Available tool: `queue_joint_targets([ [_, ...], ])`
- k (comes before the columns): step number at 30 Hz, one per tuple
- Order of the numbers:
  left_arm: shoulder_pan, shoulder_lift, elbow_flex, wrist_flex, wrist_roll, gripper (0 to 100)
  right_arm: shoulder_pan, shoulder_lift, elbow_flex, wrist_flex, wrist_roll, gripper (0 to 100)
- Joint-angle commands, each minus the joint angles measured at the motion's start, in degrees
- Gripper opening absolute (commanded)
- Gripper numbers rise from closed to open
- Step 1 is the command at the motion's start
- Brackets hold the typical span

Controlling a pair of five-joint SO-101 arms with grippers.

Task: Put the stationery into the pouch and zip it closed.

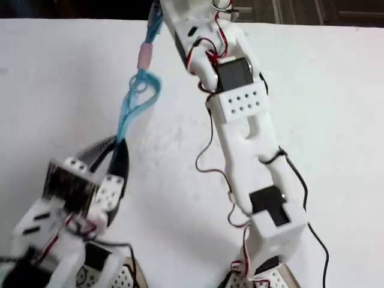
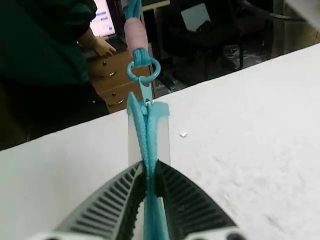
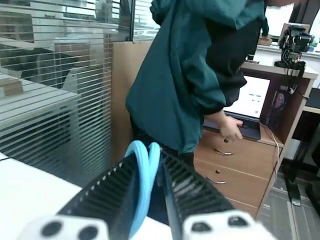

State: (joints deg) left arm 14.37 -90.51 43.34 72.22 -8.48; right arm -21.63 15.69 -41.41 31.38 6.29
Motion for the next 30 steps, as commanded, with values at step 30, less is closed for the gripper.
queue_joint_targets([
  [30,0.8,-3.4,-18.2,9.1,-0.1,2,11.3,23.6,-31.7,12.9,0.2,1.6],
])
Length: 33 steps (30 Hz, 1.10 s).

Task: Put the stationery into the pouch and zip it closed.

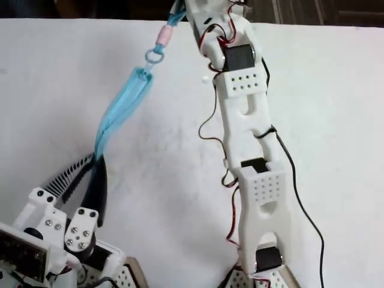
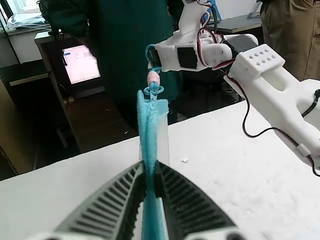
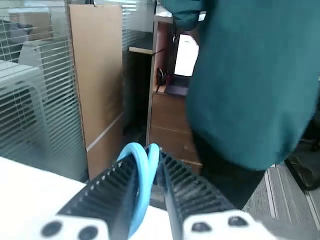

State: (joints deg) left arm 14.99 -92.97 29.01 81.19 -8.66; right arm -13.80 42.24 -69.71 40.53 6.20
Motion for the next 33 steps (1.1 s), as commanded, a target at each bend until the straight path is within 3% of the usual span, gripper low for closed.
queue_joint_targets([
  [1,0.1,-0.9,-3.9,0.0,0.1,2,2.5,-4.0,-4.4,5.9,0.3,1.6],
  [9,-0.2,-0.8,0.5,-4.1,-0.2,2,-1.9,-9.8,-9.1,21.3,5.6,5.0],
  [16,-5.9,-0.8,7.4,-13.8,-0.4,2,-9.4,-16.2,-14.2,47.3,11.7,39.9],
  [24,-6.2,-0.5,15.5,-21.5,-0.6,2,-14.8,-22.5,-23.5,61.1,11.9,35.4],
  [28,-6.2,5.4,19.5,-26.3,-5.3,2,-12.9,-25.9,-23.1,60.9,11.7,35.1],
  [33,-7.7,20.3,18.5,-39.0,-12.3,2,-7.3,-29.2,-20.2,61.0,11.6,35.1],
])
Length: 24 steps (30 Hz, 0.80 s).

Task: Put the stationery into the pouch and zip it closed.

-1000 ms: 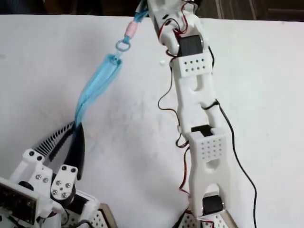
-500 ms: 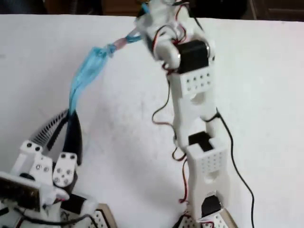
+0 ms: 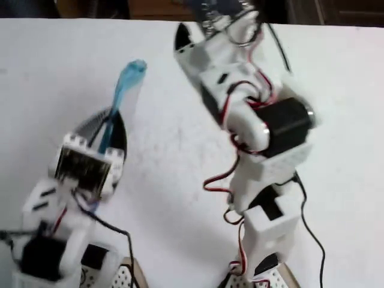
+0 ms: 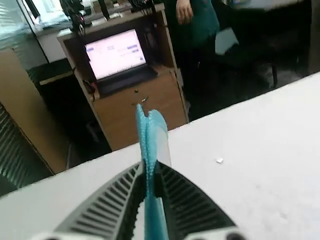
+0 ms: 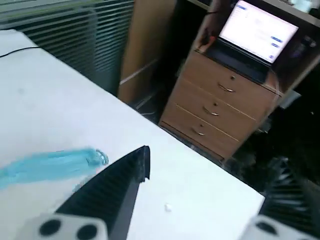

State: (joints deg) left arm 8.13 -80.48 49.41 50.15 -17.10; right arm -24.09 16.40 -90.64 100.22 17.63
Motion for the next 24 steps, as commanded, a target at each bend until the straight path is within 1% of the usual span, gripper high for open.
queue_joint_targets([
  [1,-0.8,11.7,-3.0,-9.8,-6.1,2,4.1,-4.1,1.3,1.3,0.2,35.1],
  [3,-0.7,20.1,-6.4,-11.7,-10.4,2,5.8,-5.4,2.7,1.3,0.2,35.1],
  [5,-0.2,28.6,-11.7,-11.4,-11.7,2,7.4,-6.6,4.7,1.3,0.2,35.1],
  [8,1.7,40.0,-20.5,-8.0,-10.5,2,8.8,-8.3,8.4,1.3,0.2,35.1],
  [12,5.6,50.9,-29.8,-1.1,-6.1,2,10.2,-10.9,14.1,1.3,0.2,35.1],
  [14,7.3,53.8,-31.5,2.2,-4.5,2,10.7,-12.8,17.3,1.3,0.4,35.1],
  [17,7.5,54.2,-30.1,4.7,1.8,2,11.4,-16.4,24.2,1.3,0.5,35.1],
  [20,6.0,54.2,-28.1,4.7,6.0,7,11.4,-20.7,33.6,1.3,0.5,35.1],
  [22,3.9,53.8,-27.4,4.7,10.5,11,11.4,-24.4,40.7,1.3,0.4,35.1],
  [24,1.9,52.7,-27.2,5.1,13.1,14,11.1,-28.6,48.5,1.2,0.2,35.1],
])
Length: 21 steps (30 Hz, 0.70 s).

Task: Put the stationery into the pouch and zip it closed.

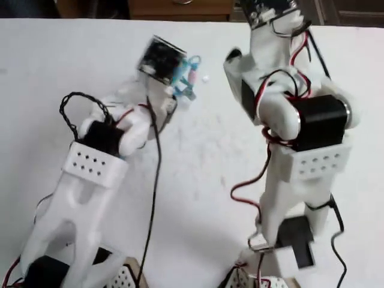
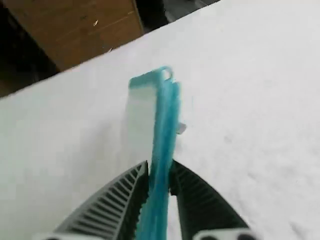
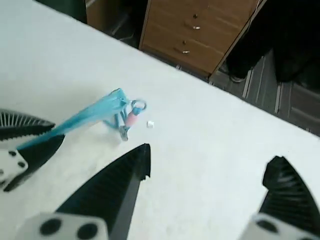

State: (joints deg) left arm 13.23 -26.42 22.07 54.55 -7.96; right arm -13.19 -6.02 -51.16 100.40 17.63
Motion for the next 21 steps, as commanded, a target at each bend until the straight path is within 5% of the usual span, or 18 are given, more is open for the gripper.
queue_joint_targets([
  [1,-3.7,-2.2,0.5,1.1,4.5,16,0.0,-8.3,13.1,1.0,0.1,35.1],
  [10,-0.3,-15.5,9.0,2.4,4.5,19,0.0,-26.9,44.2,0.7,0.1,34.6],
  [18,-7.5,-33.4,21.6,2.6,4.1,13,0.0,-40.7,64.8,-6.8,0.0,3.6],
  [21,-11.9,-41.0,27.6,2.5,4.1,11,0.0,-45.5,73.7,-10.9,0.0,4.4],
])
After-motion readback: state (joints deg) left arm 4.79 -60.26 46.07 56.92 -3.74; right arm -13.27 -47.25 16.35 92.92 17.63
